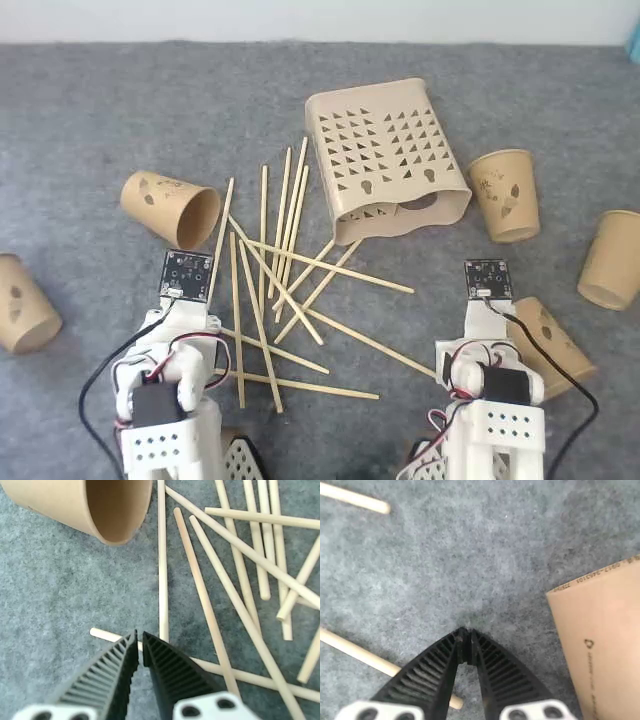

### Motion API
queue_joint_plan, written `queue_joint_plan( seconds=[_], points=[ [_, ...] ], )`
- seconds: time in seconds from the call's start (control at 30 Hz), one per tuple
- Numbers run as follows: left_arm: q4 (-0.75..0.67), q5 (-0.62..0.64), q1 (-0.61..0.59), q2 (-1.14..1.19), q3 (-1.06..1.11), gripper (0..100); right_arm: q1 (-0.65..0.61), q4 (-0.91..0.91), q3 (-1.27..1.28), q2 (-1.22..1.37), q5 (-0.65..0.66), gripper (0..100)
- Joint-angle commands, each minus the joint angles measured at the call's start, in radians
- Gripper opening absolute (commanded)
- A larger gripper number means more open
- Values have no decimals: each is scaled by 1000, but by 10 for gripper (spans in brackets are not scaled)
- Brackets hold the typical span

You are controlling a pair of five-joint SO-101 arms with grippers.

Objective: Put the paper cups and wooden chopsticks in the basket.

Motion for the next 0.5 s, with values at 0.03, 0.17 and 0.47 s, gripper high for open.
queue_joint_plan(
  seconds=[0.03,0.17,0.47],
  points=[
    [3,-8,3,0,-5,12,5,19,-32,2,15,6],
    [3,-6,5,0,-5,12,16,19,-32,2,11,6],
    [-163,-5,5,-2,-7,13,174,-13,-31,2,14,6]
  ],
)
